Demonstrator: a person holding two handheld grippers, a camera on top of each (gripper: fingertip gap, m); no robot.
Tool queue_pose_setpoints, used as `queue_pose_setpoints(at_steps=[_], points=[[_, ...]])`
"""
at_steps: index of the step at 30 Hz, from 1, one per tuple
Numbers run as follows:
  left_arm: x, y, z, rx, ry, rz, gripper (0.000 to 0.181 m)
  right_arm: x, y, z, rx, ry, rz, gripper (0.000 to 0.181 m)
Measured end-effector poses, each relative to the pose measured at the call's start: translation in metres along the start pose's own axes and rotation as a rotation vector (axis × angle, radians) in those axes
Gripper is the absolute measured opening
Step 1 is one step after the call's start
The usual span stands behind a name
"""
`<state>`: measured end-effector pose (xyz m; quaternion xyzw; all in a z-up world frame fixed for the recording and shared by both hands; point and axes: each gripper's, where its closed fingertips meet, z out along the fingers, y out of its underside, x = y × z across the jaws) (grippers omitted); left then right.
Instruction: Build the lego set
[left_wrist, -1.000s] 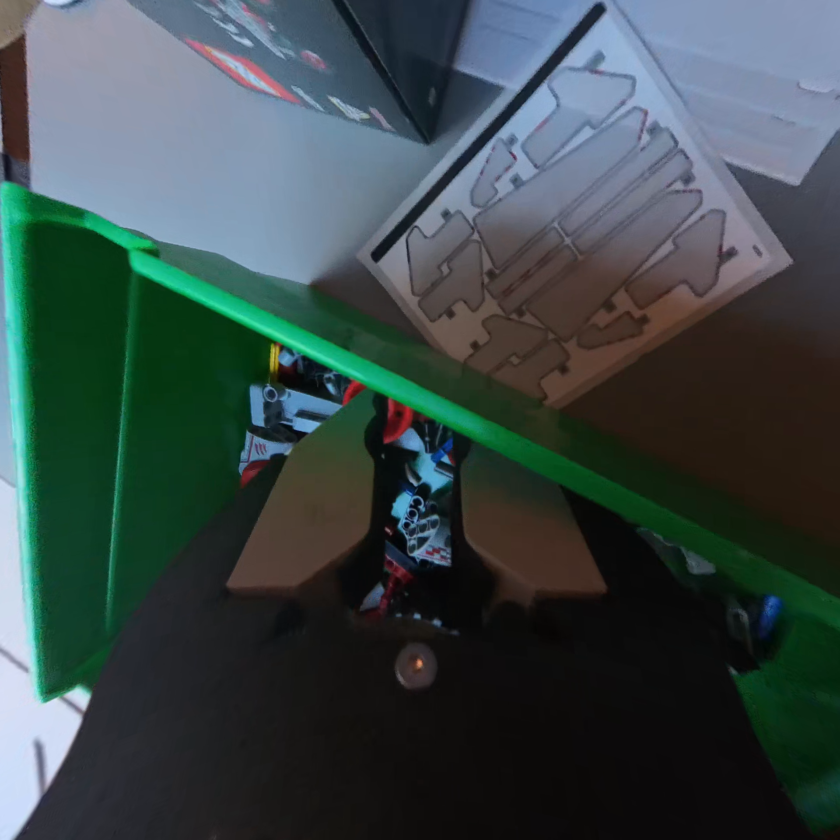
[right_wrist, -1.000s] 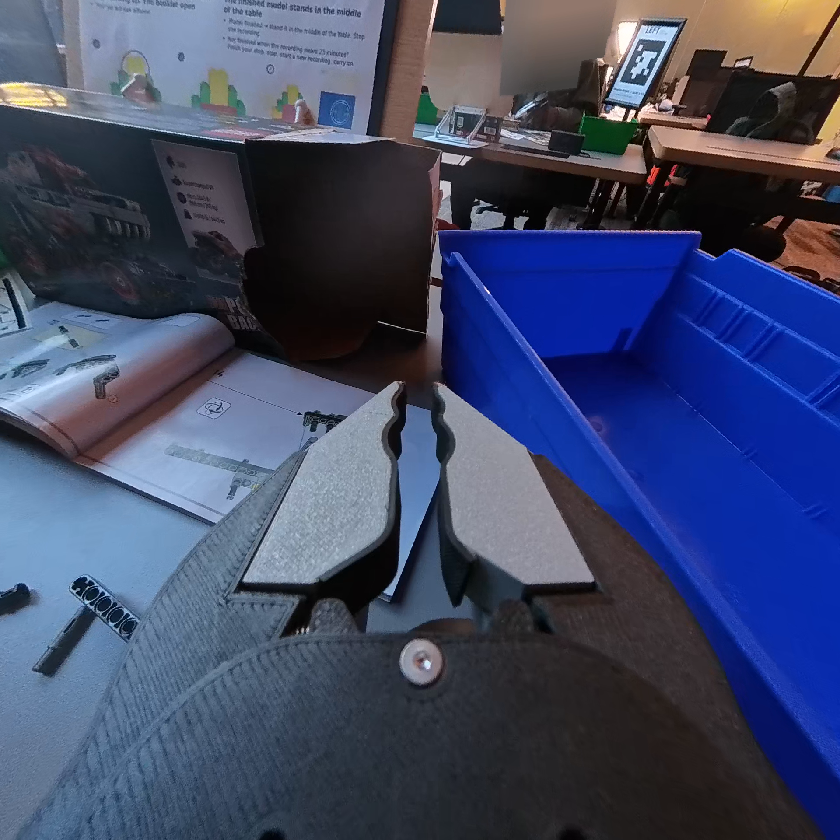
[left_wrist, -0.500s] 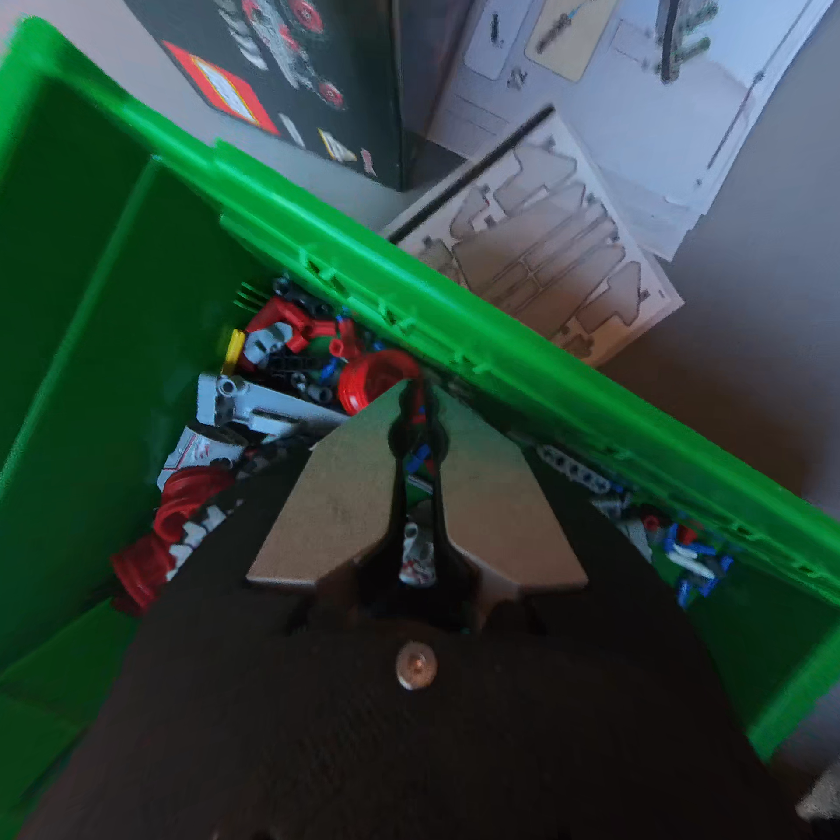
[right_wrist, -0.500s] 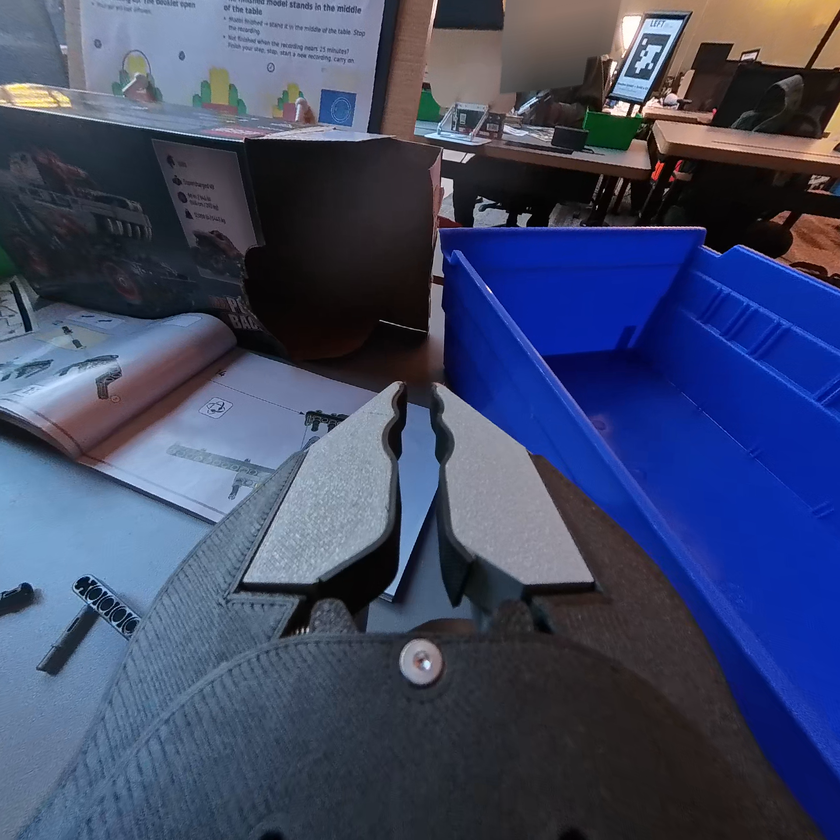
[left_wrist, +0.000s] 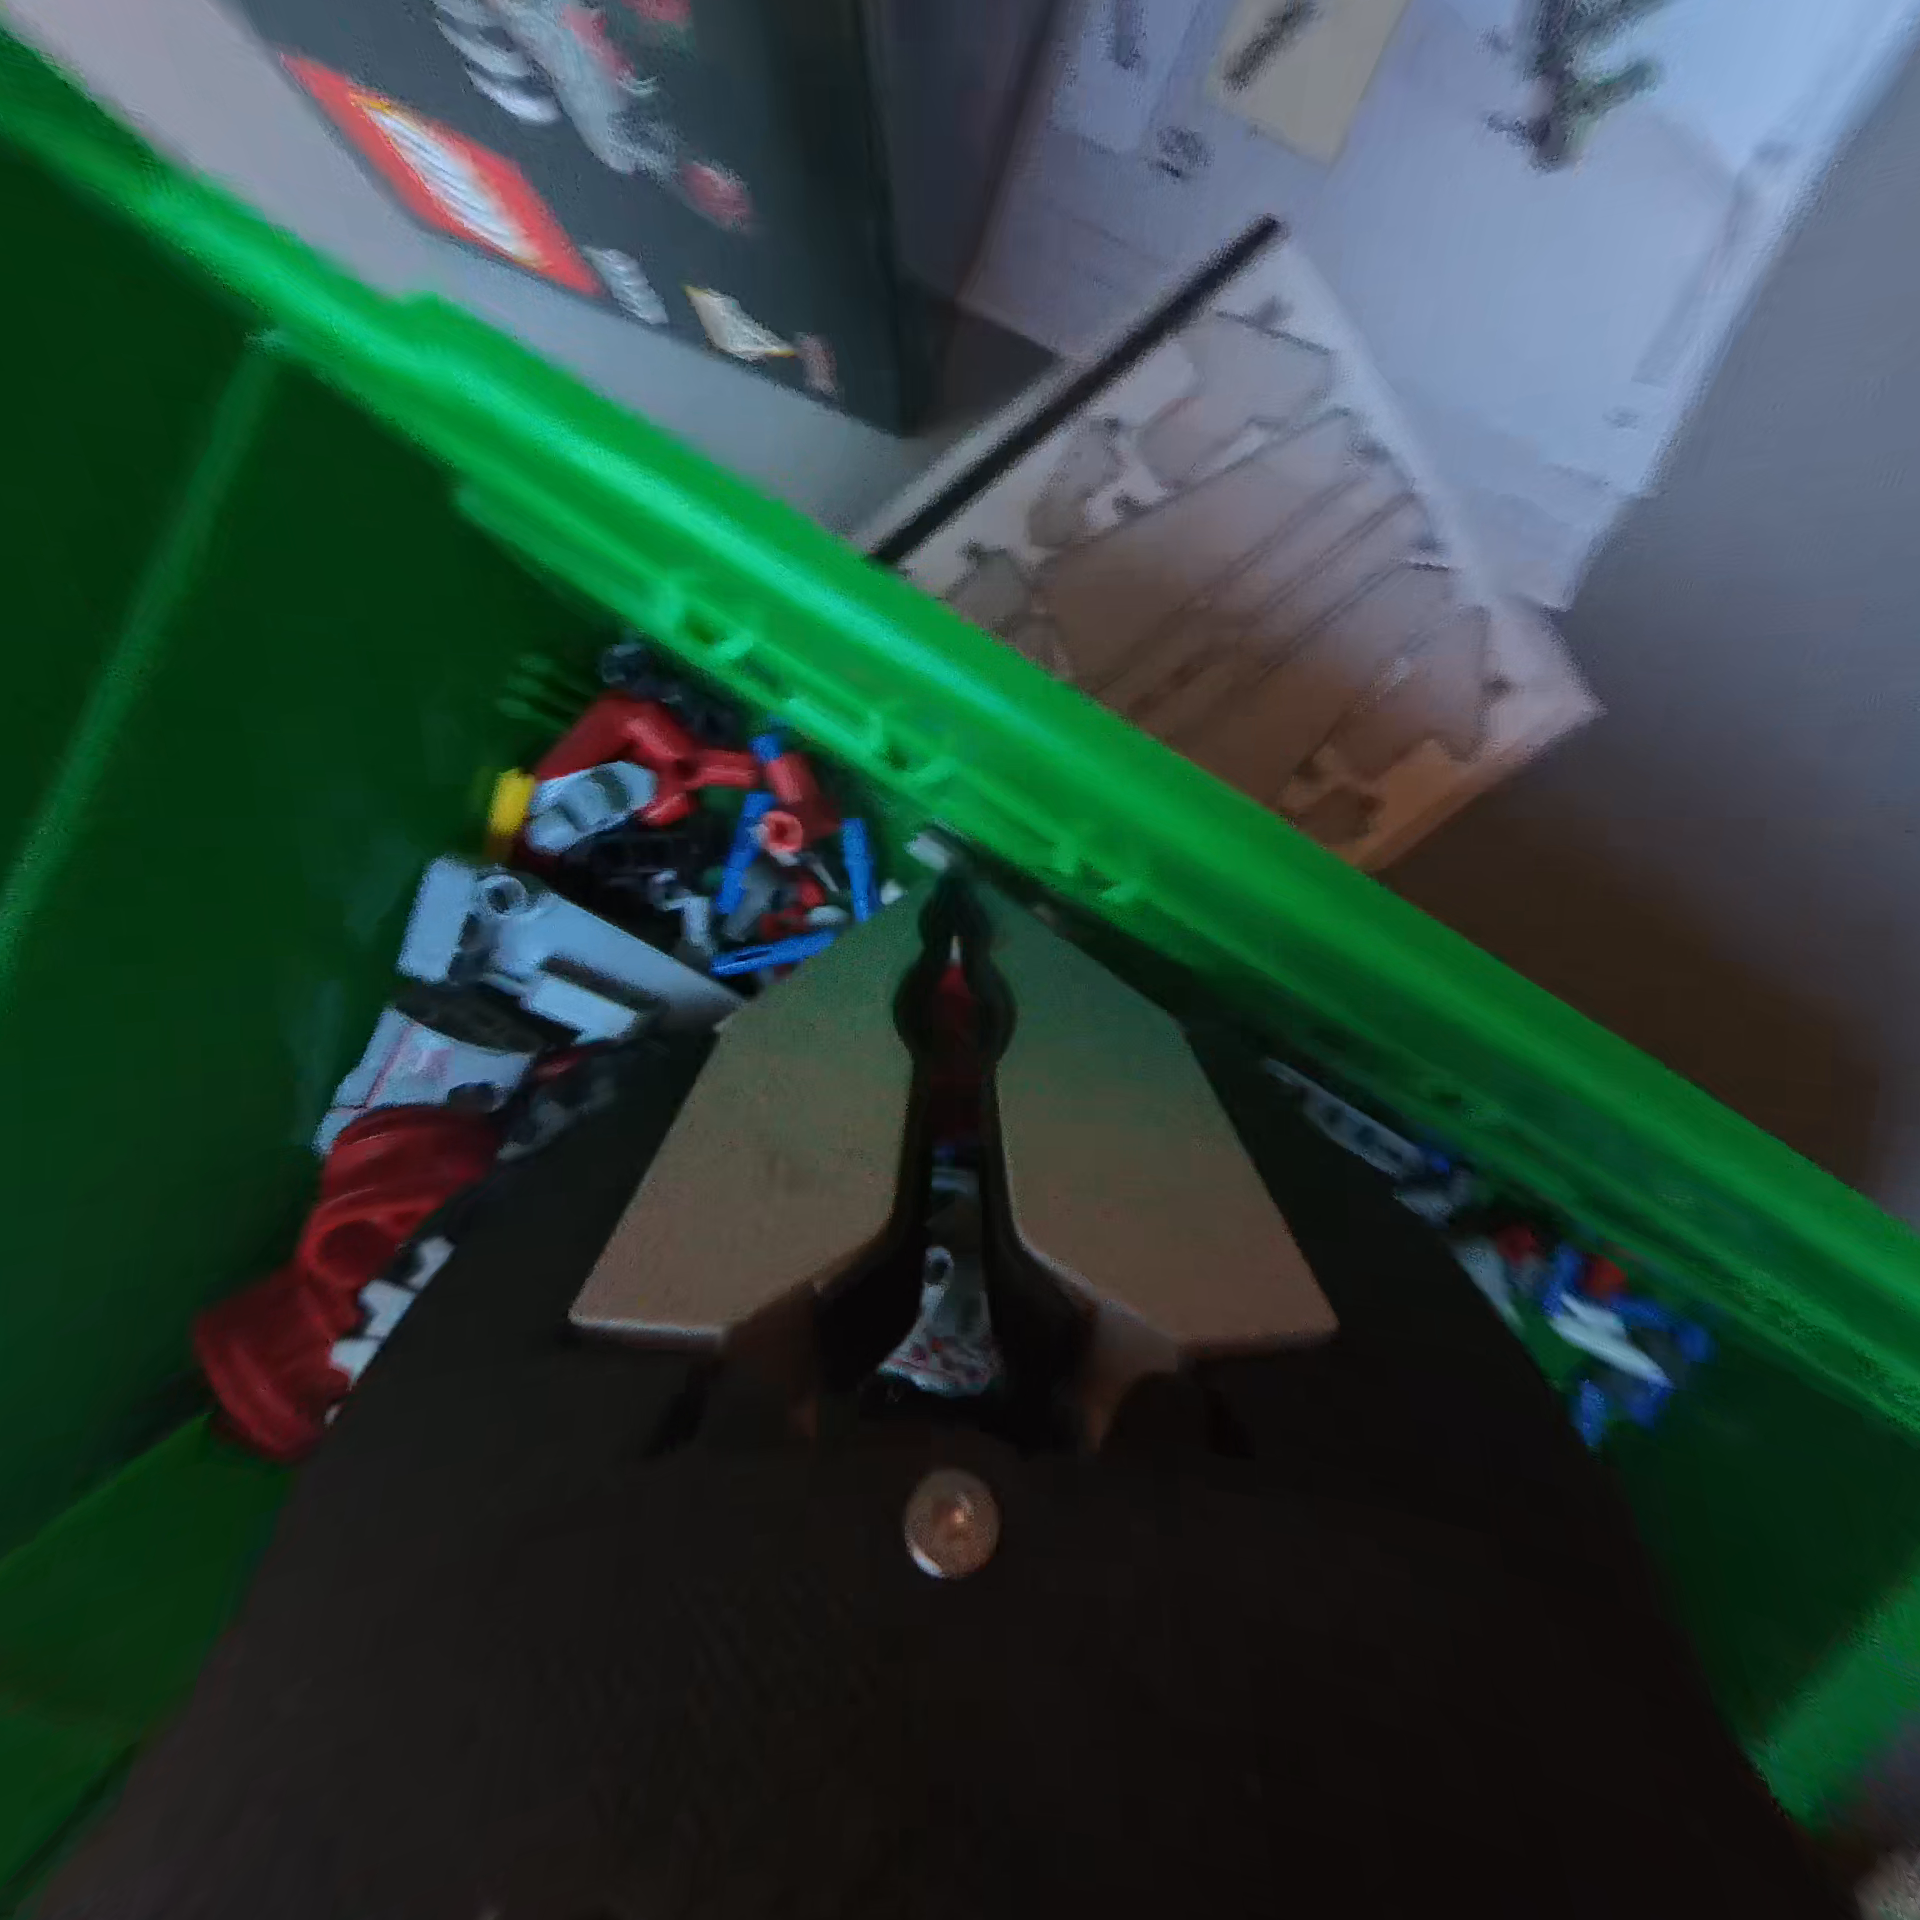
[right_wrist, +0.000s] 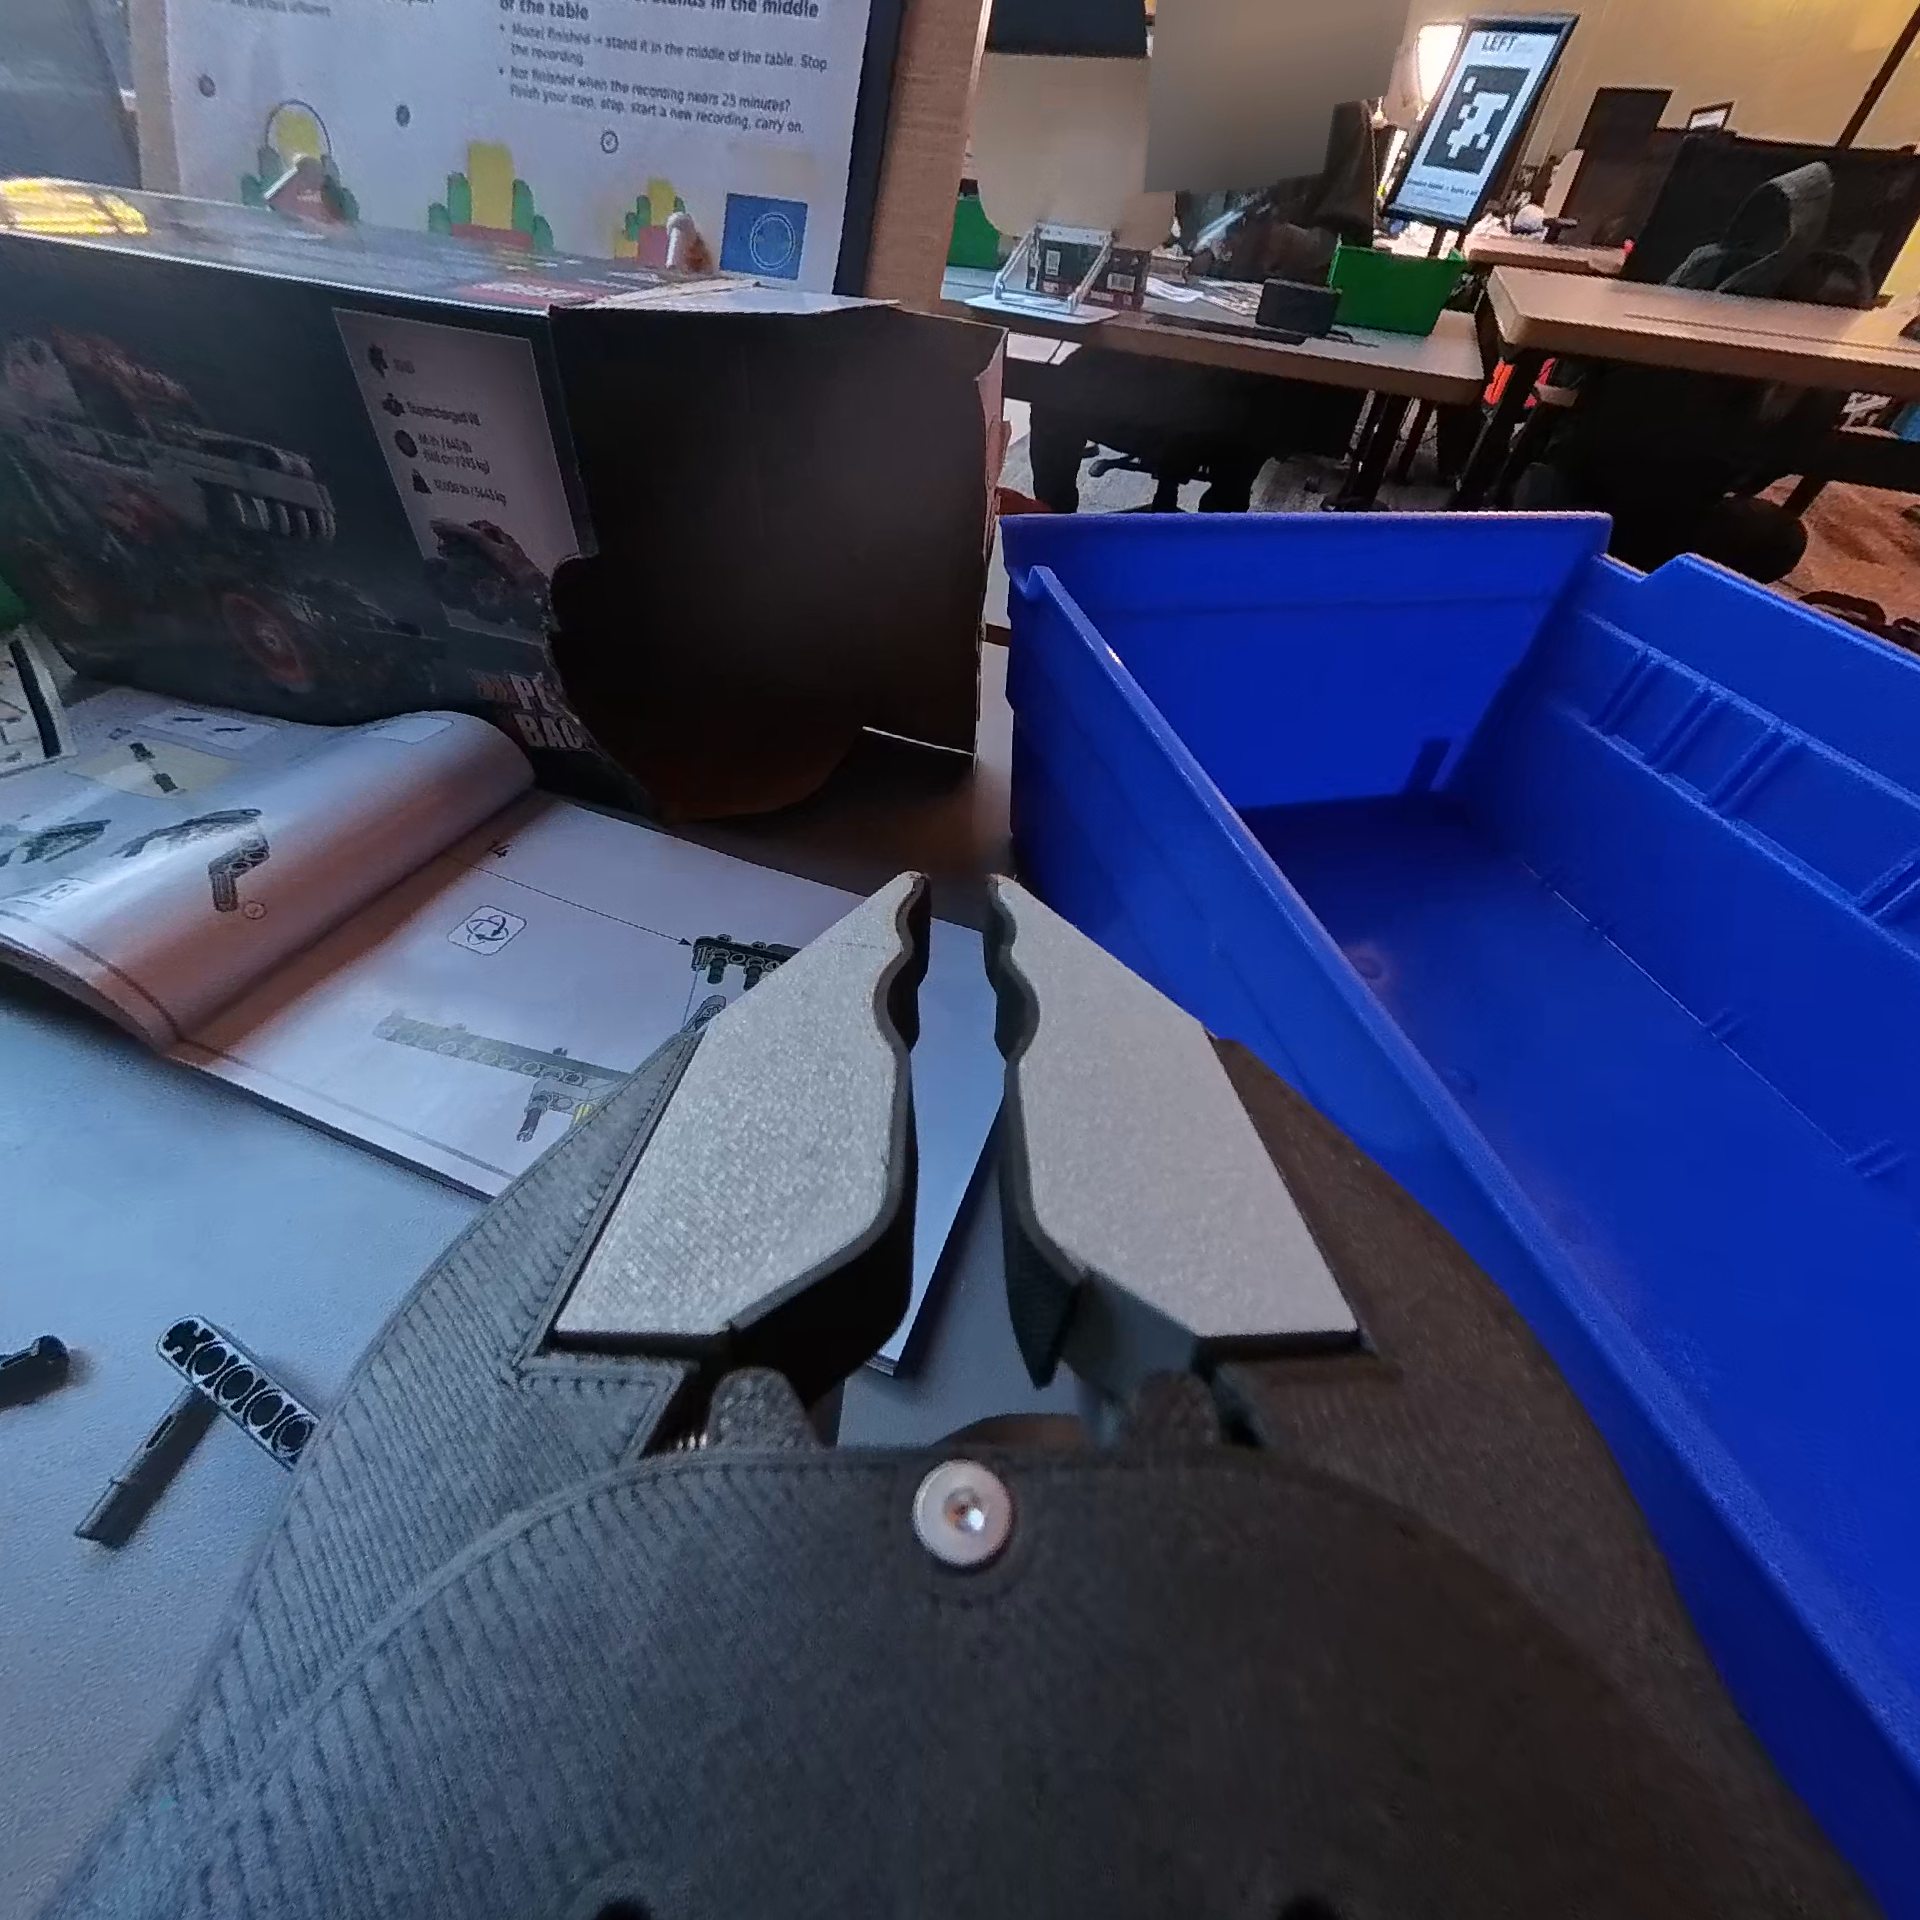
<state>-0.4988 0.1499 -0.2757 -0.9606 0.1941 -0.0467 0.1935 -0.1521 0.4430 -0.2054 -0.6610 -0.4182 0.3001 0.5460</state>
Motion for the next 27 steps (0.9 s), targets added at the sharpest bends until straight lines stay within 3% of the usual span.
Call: queue_pose_setpoints(at_steps=[7, 13, 17, 20, 27], points=[[-0.015, 0.018, -0.005, -0.077, -0.075, 0.019, 0.000, 0.000, 0.000, 0.000, 0.001, -0.002, -0.001, 0.006], [-0.018, 0.015, -0.016, -0.037, -0.052, -0.010, 0.002, -0.001, 0.000, 0.000, -0.002, -0.003, -0.003, 0.006], [-0.031, -0.003, -0.040, 0.092, -0.107, -0.073, 0.003, 0.000, 0.000, 0.000, -0.003, -0.003, -0.001, 0.006], [-0.039, -0.015, -0.049, 0.157, -0.148, -0.105, 0.009, 0.000, 0.000, 0.000, -0.003, -0.001, -0.003, 0.006], [-0.041, -0.013, -0.039, 0.130, -0.170, -0.094, 0.029, 0.000, 0.000, 0.000, -0.001, 0.001, -0.007, 0.006]])
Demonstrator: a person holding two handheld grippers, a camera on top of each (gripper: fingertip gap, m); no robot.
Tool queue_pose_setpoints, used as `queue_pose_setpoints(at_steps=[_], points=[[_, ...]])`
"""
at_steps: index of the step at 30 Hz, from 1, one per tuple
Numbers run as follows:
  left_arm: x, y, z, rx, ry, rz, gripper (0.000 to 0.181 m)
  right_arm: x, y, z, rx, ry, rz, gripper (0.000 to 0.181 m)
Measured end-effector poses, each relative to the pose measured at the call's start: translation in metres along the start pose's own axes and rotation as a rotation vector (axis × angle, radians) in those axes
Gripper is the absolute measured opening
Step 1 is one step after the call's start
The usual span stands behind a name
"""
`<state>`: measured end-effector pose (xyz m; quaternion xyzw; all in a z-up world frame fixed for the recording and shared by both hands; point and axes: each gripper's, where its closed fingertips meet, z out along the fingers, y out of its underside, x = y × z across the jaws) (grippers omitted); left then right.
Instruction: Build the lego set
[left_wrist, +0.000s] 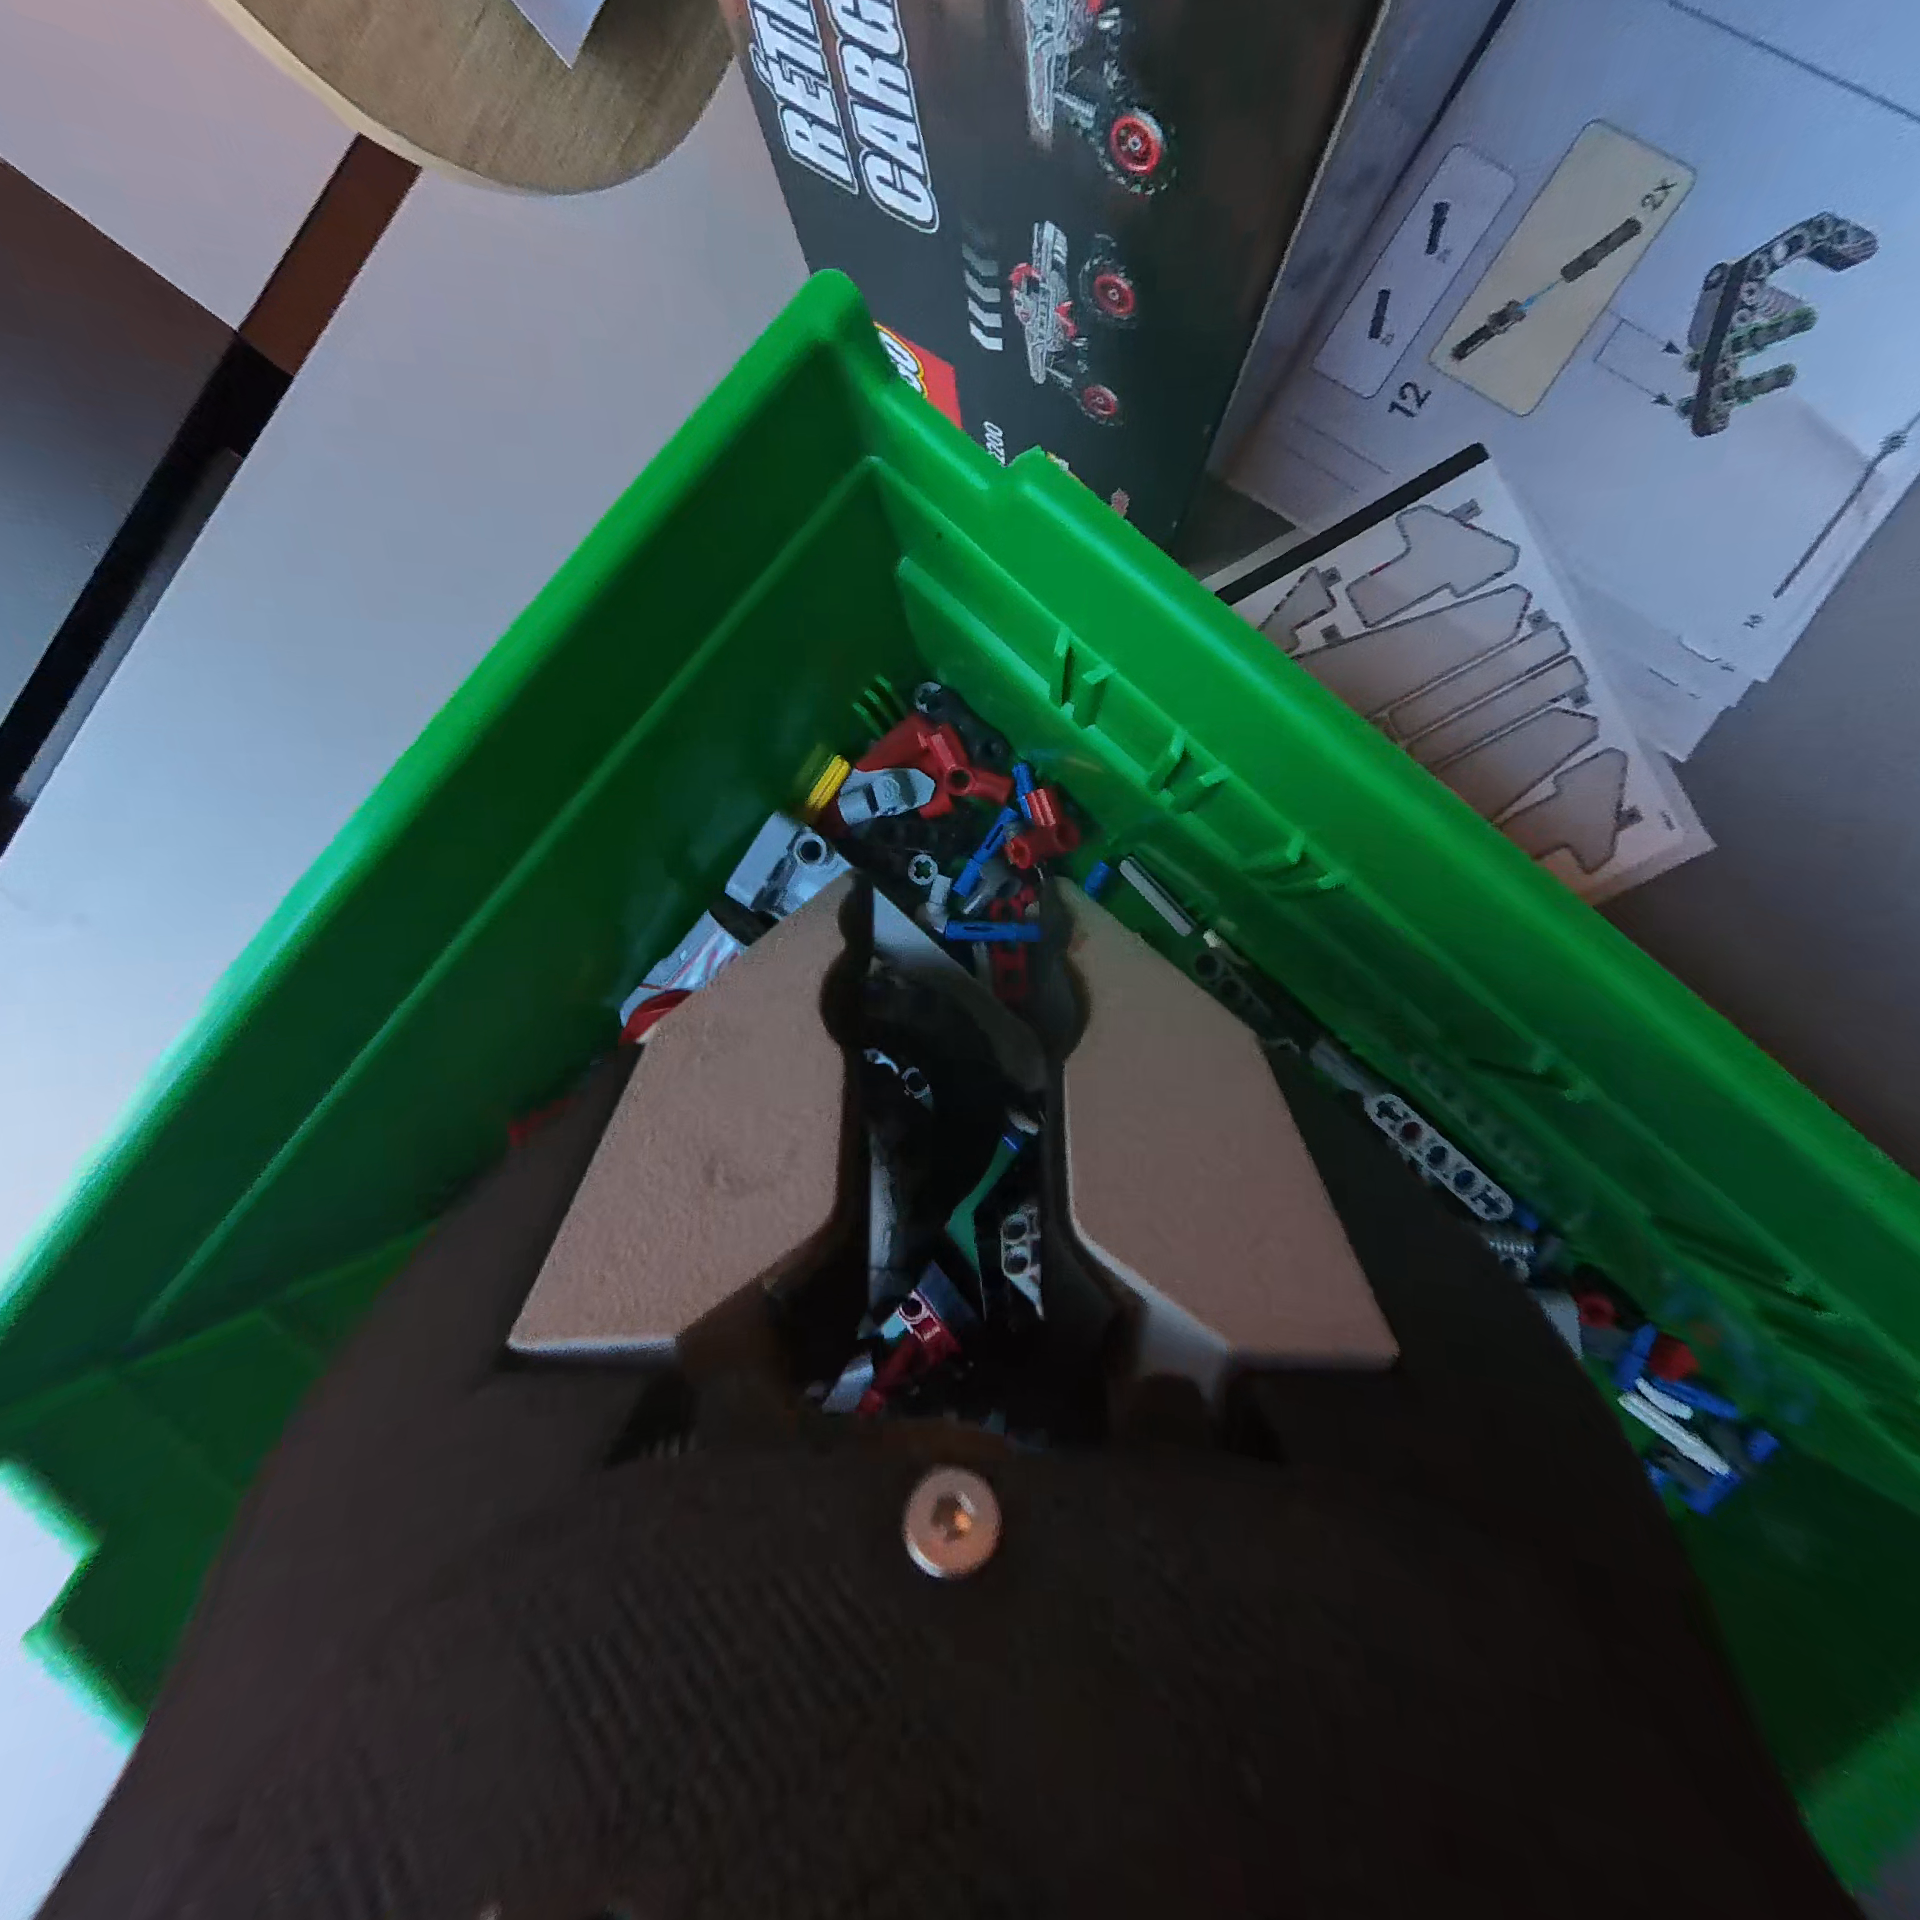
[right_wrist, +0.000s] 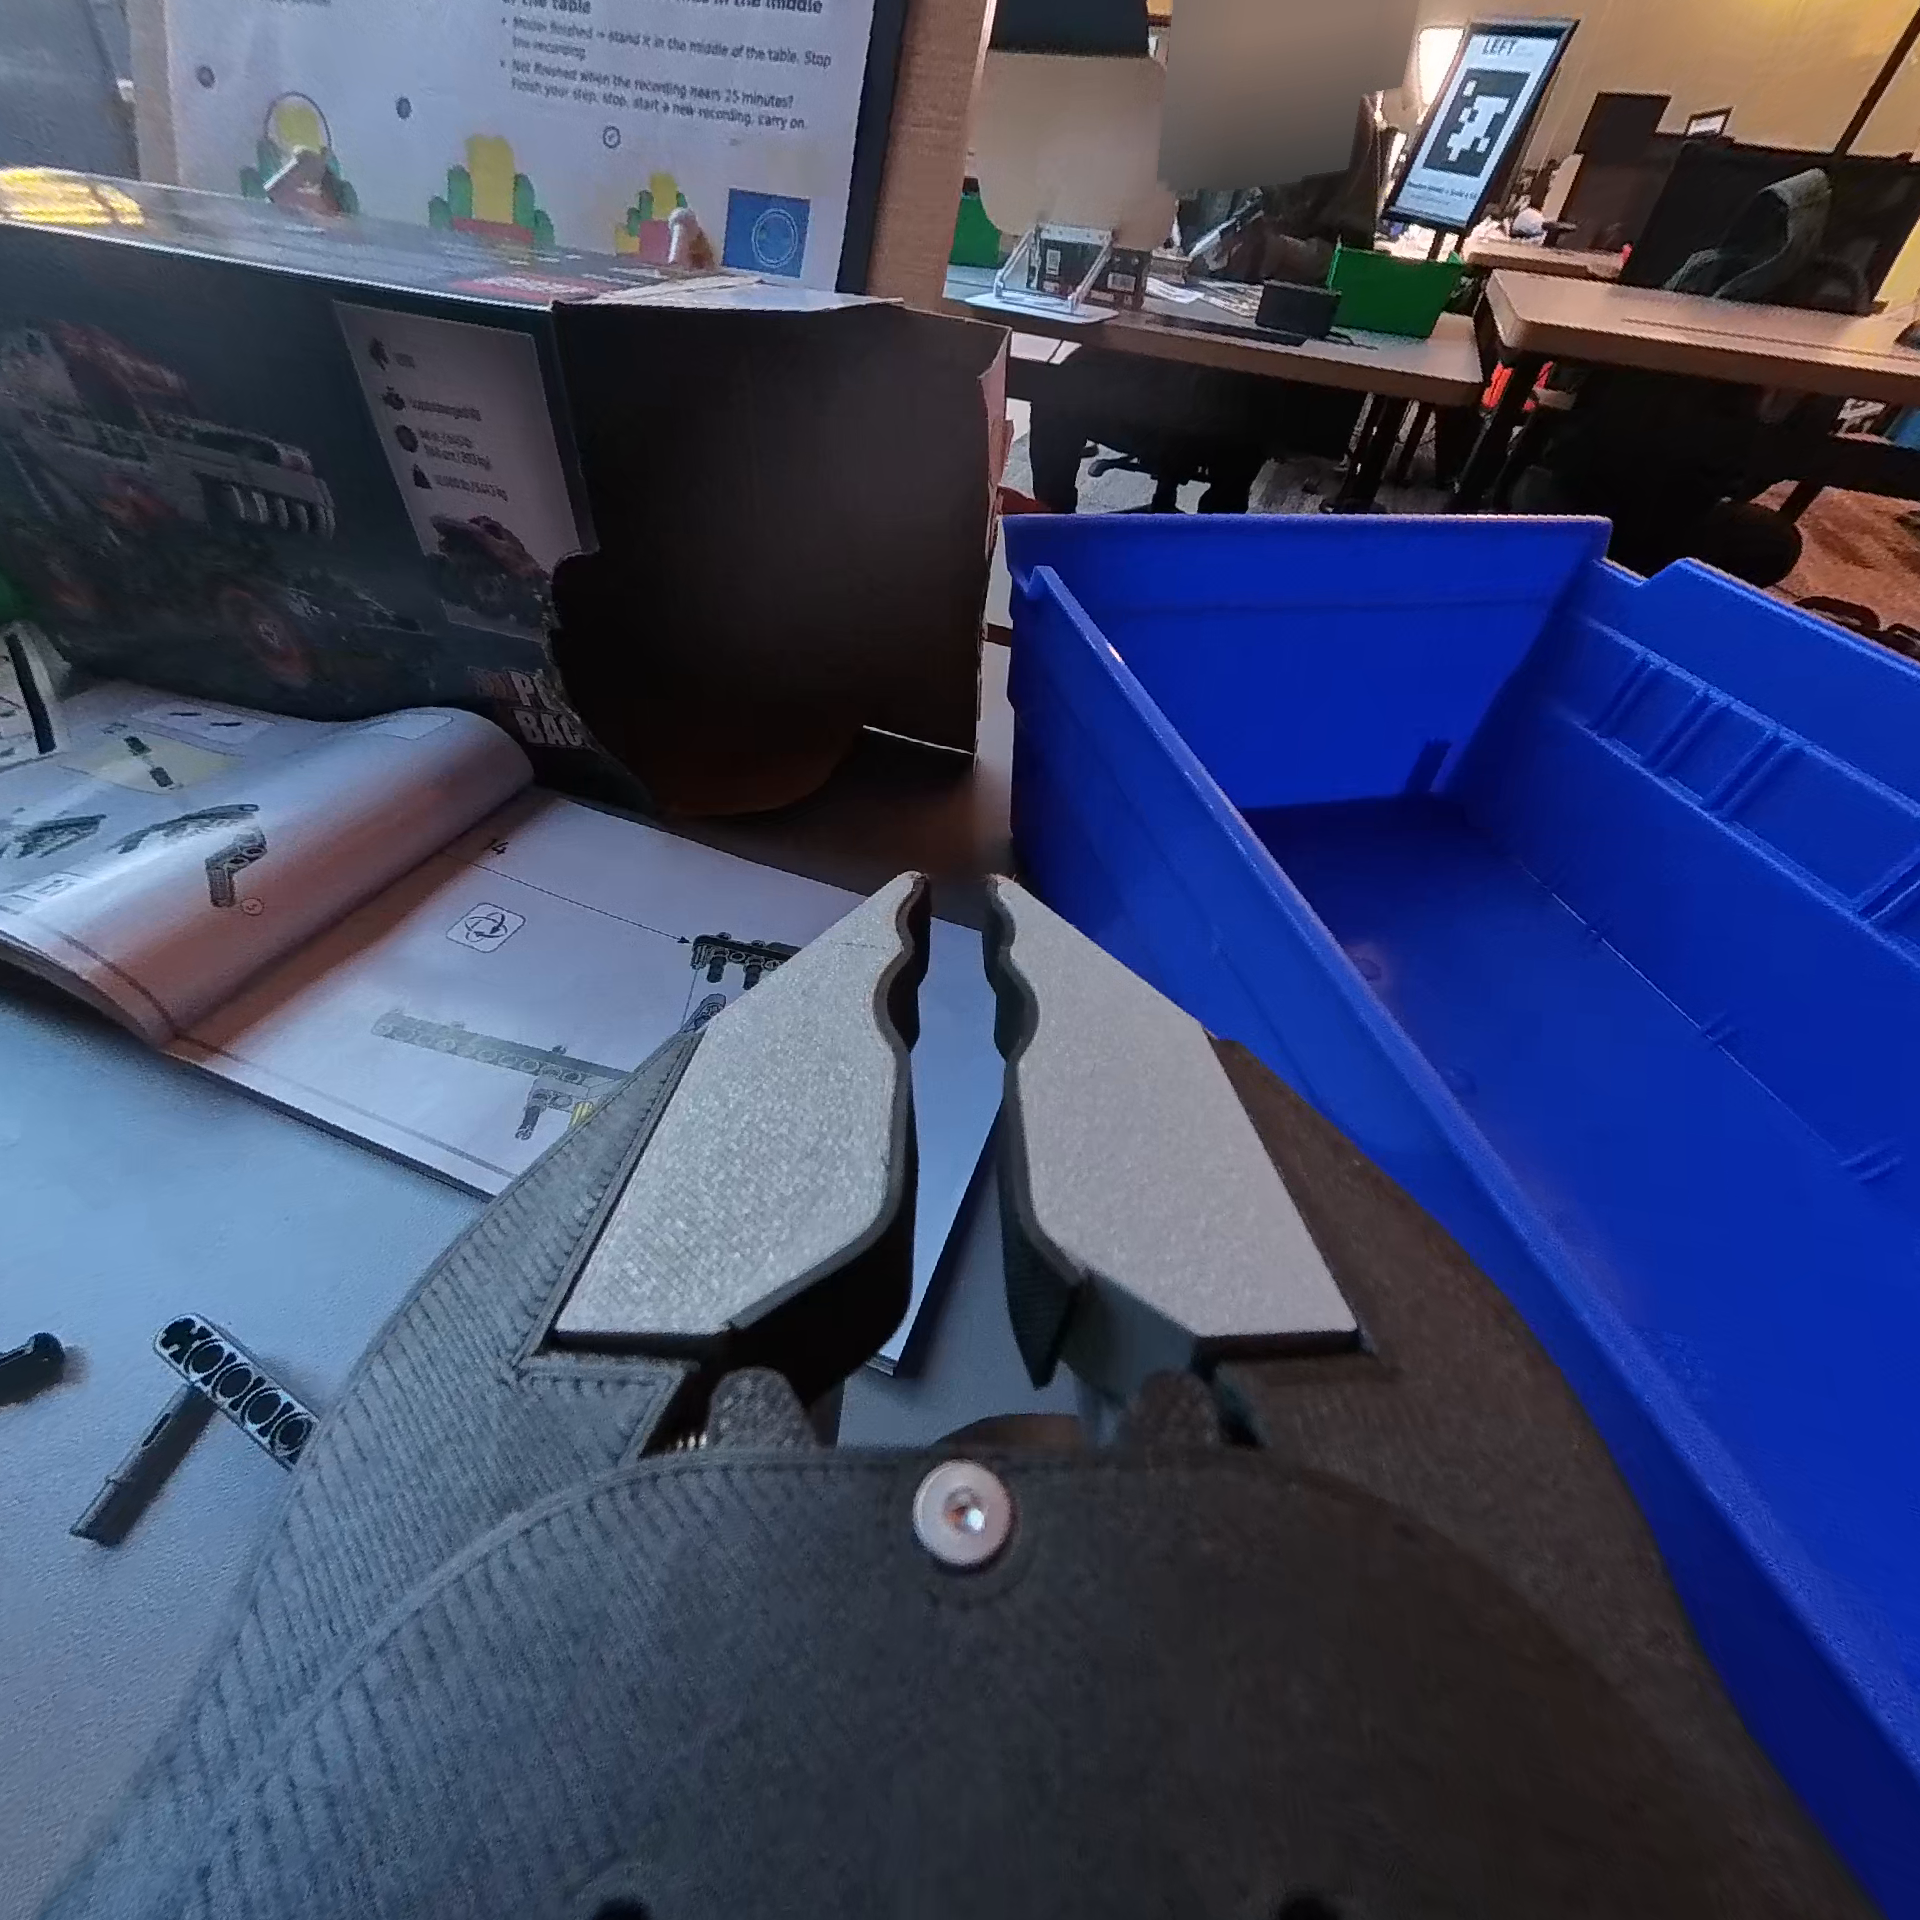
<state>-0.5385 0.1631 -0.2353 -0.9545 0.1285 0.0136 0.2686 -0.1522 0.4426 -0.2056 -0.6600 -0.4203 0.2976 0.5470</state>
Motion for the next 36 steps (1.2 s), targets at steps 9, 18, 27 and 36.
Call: queue_pose_setpoints(at_steps=[9, 18, 27, 36], points=[[-0.003, 0.006, 0.018, -0.050, -0.061, 0.034, 0.013, 0.000, 0.000, 0.000, -0.001, -0.003, 0.001, 0.006], [-0.010, 0.011, 0.015, -0.070, -0.085, 0.052, 0.021, -0.001, 0.000, 0.000, -0.001, -0.005, -0.002, 0.006], [-0.012, 0.006, 0.017, -0.053, -0.134, 0.095, 0.010, -0.002, 0.000, 0.000, -0.004, -0.010, -0.004, 0.006], [-0.032, 0.000, -0.003, -0.038, -0.243, 0.067, 0.012, -0.003, 0.001, 0.001, -0.012, -0.019, -0.004, 0.006]])
